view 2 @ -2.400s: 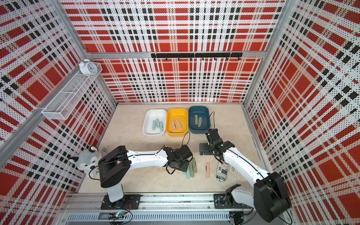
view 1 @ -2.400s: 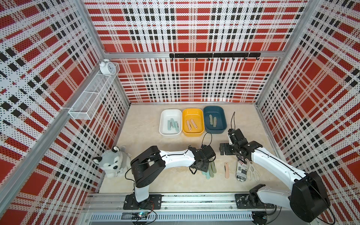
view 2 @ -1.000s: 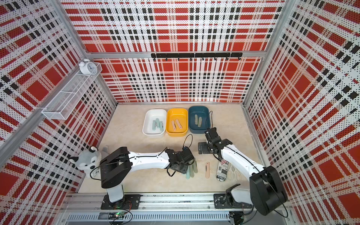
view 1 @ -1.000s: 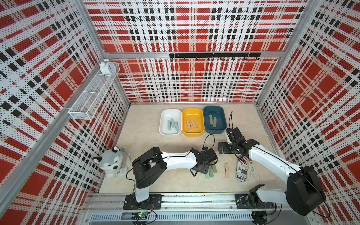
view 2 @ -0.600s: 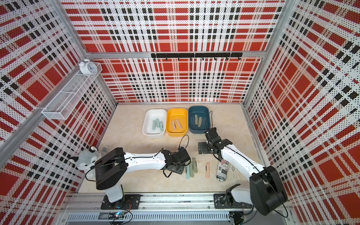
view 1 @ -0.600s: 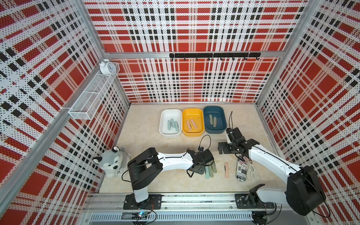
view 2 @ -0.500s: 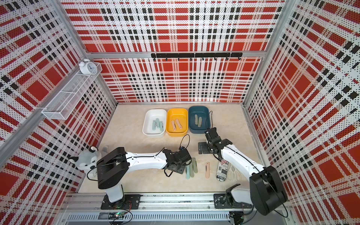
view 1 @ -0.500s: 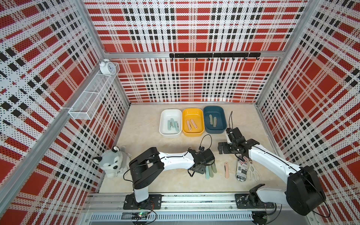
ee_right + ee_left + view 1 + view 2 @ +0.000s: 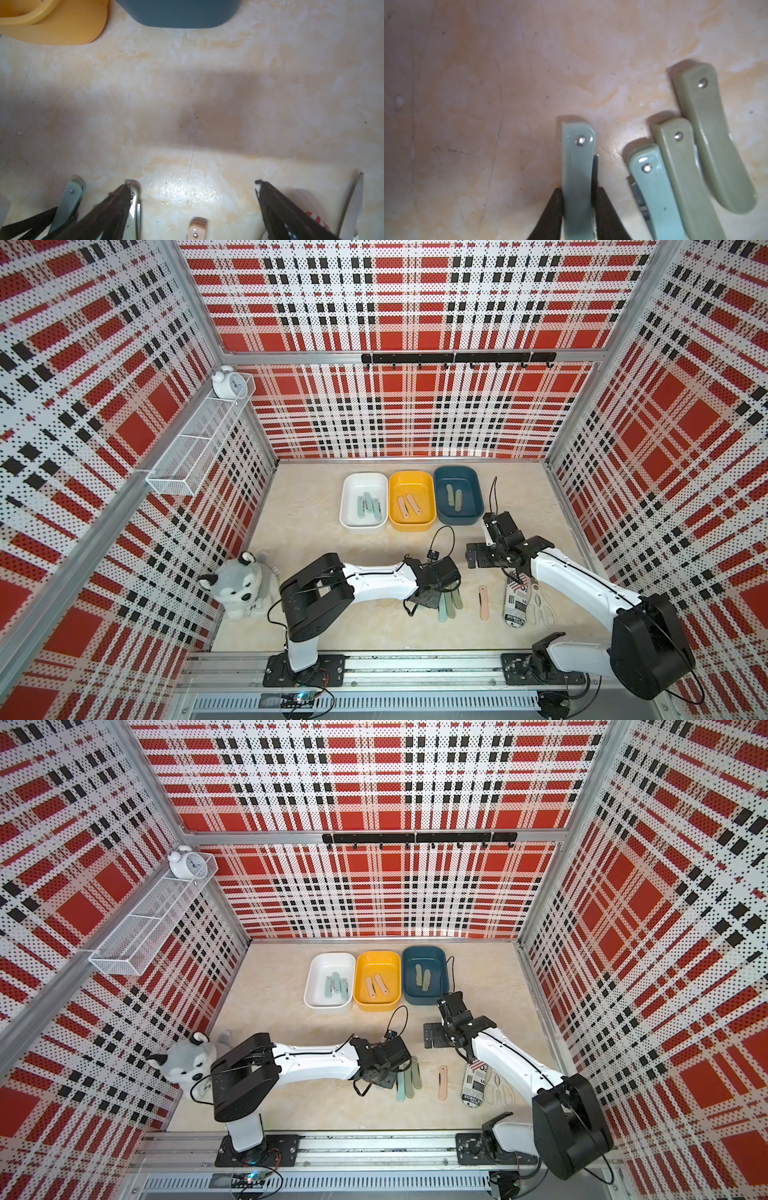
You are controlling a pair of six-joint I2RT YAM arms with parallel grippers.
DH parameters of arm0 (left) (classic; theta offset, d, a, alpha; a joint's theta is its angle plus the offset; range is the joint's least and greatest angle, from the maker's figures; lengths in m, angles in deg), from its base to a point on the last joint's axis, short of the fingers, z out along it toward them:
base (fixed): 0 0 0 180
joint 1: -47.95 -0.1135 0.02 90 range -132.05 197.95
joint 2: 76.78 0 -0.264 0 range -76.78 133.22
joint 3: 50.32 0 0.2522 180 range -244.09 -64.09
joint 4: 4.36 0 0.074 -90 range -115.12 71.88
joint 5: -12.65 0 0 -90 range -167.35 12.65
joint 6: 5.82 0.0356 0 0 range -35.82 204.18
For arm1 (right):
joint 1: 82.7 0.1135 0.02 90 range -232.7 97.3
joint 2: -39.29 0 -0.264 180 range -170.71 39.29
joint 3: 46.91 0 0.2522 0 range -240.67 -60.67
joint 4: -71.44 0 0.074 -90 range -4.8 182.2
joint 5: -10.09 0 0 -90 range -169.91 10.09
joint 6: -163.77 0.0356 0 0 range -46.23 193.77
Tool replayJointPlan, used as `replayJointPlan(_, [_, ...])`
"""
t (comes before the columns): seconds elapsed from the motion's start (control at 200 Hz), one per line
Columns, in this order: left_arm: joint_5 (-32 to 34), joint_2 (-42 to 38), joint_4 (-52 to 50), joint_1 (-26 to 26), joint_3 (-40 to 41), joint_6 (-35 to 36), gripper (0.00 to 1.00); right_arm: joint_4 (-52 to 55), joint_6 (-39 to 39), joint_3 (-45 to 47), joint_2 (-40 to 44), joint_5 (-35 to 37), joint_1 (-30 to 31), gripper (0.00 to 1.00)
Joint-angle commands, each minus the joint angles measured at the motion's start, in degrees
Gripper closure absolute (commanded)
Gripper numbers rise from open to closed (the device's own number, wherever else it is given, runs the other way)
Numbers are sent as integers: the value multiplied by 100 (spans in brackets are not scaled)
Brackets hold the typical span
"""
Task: Place the fruit knives into the storage box by color
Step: Pick up the fruit knife from the center of the board.
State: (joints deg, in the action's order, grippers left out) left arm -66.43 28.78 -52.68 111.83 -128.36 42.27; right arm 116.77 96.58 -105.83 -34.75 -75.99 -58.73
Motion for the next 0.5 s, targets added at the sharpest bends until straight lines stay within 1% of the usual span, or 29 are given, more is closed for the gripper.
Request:
replayJointPlan(0.0, [-15, 9, -137, -29, 130, 6, 78, 29, -56, -141, 12, 64, -41, 0])
replayJointPlan(0.185, [-18, -104, -184, -88, 92, 60, 87, 160, -153, -159, 34, 156, -45, 0])
replayJointPlan(0.371, [149, -430, -230, -314, 21, 20, 89, 107, -95, -181, 43, 113, -50, 0])
replayJointPlan(0.496, [275, -719, -234, -460, -54, -81, 92, 175, -130, -227, 30, 174, -50, 0])
